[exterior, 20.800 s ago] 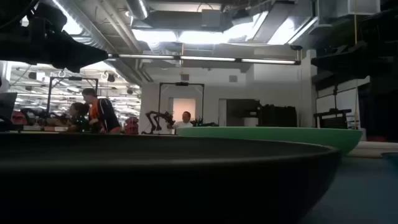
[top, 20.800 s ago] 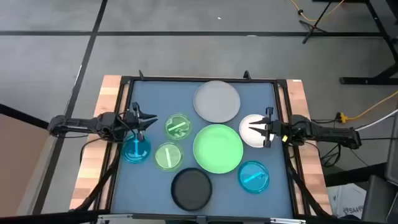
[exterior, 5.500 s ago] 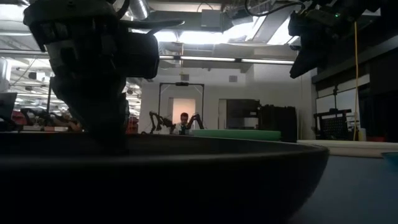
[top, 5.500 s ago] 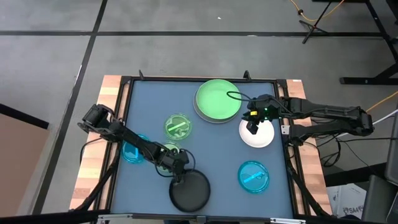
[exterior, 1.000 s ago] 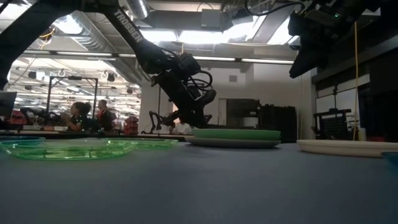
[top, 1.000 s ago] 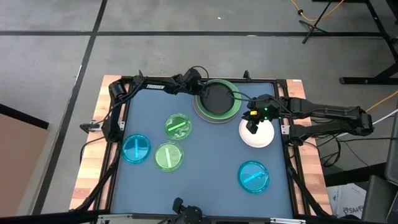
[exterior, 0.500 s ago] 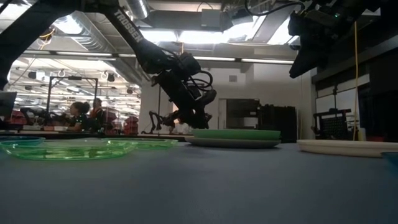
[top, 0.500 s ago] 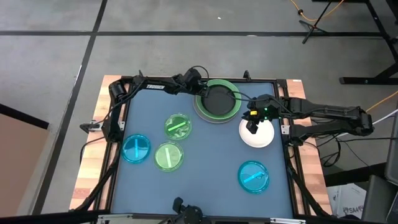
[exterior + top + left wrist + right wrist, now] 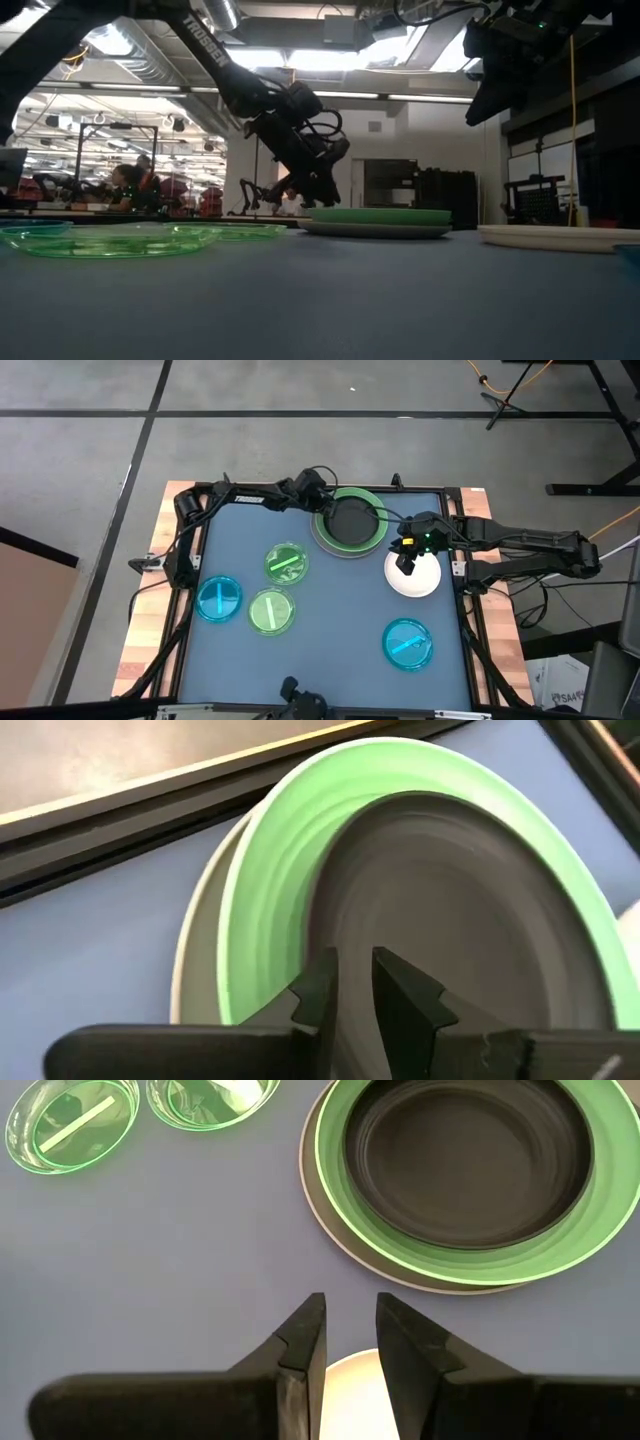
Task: Stack plastic plates
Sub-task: Stack the medium white plate on the medium black plate
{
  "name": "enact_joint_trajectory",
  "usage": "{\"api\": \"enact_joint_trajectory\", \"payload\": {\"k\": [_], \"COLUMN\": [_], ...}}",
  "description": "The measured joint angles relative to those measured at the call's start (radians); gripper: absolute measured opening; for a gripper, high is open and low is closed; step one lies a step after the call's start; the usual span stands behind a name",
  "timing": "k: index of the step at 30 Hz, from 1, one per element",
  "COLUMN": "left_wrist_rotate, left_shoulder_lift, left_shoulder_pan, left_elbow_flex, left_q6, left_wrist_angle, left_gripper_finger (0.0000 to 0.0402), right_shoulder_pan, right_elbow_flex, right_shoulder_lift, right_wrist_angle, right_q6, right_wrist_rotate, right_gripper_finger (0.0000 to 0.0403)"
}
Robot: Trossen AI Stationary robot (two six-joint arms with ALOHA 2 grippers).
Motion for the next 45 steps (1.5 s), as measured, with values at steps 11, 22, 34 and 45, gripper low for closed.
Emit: {"api": "enact_joint_trajectory", "payload": {"k": [11,22,34,45], "left_wrist_rotate": [0.040,0.021,-0.133,-0.259], "left_shoulder_lift": [-0.144,-0.369,-0.614,-0.869], "left_shoulder_pan": [-0.025,-0.166,-0.401,-0.581], "left_elbow_flex": [0.000,0.000,-0.195,-0.591], "left_q6": [0.161,0.302,0.288,0.157], "left_wrist_angle": [-0.101,-0.319,-0.349,-0.084], "left_gripper_finger": [0.0059,0.0059,0.0059,0.0059], "right_shoulder_pan": [0.000,-0.001,-0.001,-0.001], "right_elbow_flex": [0.000,0.000,0.000,0.000], "right_shoulder_lift": [0.000,0.000,0.000,0.000], "right_wrist_angle": [0.000,0.000,0.000,0.000], "right_q6": [0.000,0.000,-0.001,-0.065], "right_wrist_rotate": [0.000,-0.001,-0.001,0.000], "right_gripper_finger": [0.0079,0.0079,0.0079,0.0079]}}
